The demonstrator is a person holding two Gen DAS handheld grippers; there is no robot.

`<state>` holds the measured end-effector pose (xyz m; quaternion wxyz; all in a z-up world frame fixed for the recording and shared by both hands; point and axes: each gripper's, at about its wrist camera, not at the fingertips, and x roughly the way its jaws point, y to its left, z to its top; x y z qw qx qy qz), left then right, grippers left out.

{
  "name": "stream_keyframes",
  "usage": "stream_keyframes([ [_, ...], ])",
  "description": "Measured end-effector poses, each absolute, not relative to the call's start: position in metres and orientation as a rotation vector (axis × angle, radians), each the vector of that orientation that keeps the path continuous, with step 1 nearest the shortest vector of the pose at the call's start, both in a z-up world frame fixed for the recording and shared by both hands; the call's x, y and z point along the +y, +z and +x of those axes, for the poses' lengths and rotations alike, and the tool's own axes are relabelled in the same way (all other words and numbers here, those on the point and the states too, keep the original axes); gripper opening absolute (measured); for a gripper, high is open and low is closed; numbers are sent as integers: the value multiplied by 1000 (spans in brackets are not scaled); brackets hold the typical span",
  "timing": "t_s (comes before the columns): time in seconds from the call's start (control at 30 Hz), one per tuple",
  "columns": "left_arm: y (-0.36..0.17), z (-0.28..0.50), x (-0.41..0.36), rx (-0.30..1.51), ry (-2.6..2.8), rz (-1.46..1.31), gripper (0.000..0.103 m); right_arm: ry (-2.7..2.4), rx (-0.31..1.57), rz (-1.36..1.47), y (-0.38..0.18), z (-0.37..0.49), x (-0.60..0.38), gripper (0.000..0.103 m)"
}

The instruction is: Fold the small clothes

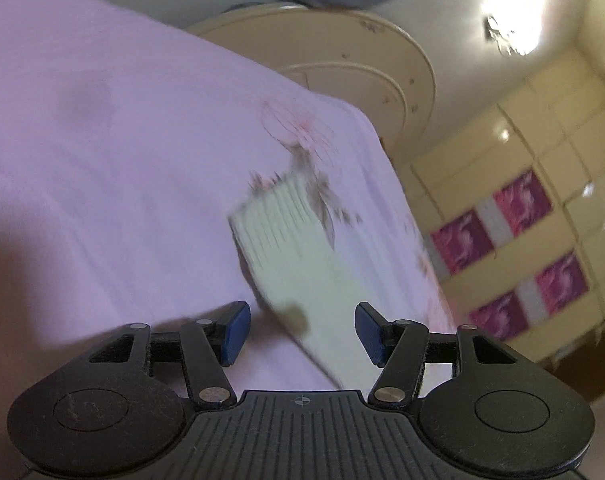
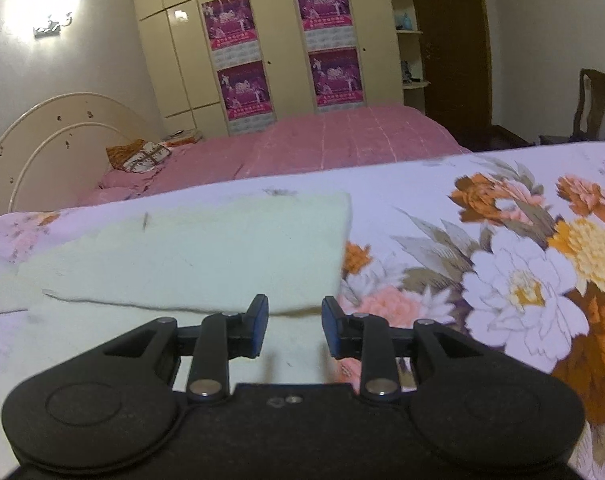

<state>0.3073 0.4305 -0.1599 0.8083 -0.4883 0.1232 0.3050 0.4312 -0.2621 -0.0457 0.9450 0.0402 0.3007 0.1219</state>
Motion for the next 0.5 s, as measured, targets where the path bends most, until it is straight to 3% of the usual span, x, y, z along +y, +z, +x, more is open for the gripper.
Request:
stream_keyframes([
  [0.23,-167,326,447,273,666,-1013,59,183,637,155,-50,456,-276,32],
  [0.3,-165,336,451,298,671,-990,44,170,644,168,-53,461,-281,32],
  [0.37,-163,340,455,340,682,-990,5,168,651,168,-56,462,-283,32],
  [0.5,-158,348,457,341,650,-970,3,171,661,168,-61,460,-284,32],
])
